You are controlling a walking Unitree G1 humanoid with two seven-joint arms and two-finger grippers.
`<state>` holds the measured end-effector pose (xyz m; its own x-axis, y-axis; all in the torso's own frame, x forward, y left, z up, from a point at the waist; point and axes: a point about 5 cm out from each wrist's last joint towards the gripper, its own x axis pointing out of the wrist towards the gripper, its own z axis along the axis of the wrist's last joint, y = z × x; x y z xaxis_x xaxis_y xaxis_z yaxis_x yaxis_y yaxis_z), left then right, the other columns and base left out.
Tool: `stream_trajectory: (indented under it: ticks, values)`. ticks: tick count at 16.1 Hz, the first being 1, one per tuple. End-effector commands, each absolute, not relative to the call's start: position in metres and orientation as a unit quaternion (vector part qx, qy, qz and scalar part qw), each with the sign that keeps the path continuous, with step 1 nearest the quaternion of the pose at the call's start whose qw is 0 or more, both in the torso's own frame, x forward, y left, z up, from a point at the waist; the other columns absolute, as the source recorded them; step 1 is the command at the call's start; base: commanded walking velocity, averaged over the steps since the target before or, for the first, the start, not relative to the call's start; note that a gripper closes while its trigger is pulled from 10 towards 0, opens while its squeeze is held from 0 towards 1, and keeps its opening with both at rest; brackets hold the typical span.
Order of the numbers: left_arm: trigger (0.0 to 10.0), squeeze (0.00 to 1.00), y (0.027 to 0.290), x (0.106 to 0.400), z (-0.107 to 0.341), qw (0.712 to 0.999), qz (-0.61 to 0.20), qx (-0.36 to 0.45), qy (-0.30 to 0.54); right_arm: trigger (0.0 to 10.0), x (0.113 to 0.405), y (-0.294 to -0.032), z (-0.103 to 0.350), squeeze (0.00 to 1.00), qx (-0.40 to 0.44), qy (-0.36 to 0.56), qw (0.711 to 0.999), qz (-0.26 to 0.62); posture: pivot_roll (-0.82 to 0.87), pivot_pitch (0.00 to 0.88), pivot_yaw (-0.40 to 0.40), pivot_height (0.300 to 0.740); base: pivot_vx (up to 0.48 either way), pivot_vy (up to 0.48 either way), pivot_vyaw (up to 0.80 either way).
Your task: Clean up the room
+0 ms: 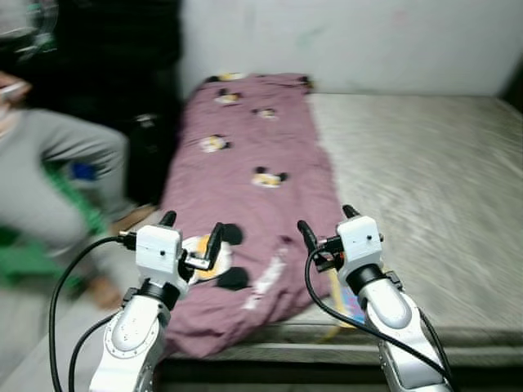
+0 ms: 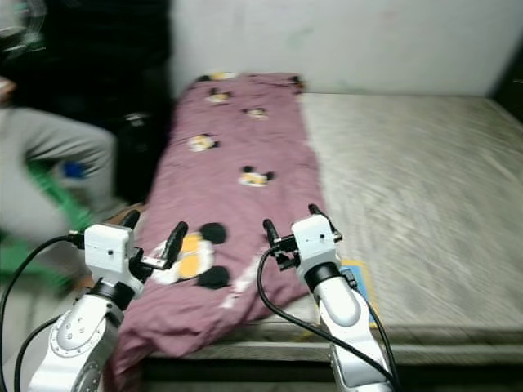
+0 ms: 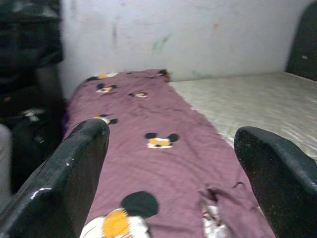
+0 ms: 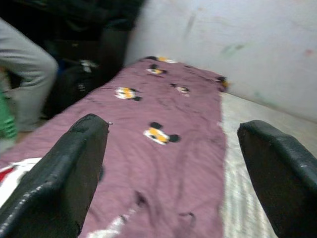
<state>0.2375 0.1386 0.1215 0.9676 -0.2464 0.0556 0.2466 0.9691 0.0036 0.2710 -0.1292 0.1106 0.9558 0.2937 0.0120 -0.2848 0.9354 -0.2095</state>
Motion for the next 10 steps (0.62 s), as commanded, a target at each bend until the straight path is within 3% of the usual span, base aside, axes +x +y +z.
stream_trajectory:
  ticks: [1, 10]
  values:
    - [10.0, 0.0, 0.1353, 0.2393, 0.1236, 0.991, -0.132, -0.001, -0.032, 10.0, 0.2721, -0.1312, 0.1109, 0.0, -0.105, -0.022, 0.984, 0.143, -0.06, 0.012, -0.021, 0.74, 0.0, -0.292, 0.0]
    - [10.0, 0.0, 0.1339, 0.2408, 0.1233, 0.991, -0.132, -0.004, -0.033, 10.0, 0.2726, -0.1292, 0.1101, 0.0, -0.108, -0.022, 0.983, 0.149, -0.06, 0.01, -0.025, 0.74, 0.0, -0.297, 0.05]
